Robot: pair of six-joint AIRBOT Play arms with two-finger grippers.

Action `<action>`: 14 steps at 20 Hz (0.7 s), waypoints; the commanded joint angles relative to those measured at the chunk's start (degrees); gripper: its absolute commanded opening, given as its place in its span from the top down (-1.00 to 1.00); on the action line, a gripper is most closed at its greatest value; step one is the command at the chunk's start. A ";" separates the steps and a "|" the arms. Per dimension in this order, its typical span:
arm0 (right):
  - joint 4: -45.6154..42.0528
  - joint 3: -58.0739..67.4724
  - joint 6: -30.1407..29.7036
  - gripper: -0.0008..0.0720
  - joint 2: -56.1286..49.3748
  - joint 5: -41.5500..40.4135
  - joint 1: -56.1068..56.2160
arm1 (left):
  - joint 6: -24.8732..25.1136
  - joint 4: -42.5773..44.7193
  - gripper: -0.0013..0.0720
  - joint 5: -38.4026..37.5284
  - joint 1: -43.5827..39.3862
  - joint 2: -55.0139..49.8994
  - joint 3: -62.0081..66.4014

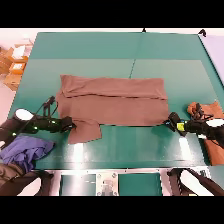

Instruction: Fold the shirts.

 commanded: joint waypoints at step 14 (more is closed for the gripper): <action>-15.82 20.22 11.30 0.94 7.26 16.83 0.11 | -7.54 10.34 0.90 -11.39 0.04 12.94 13.40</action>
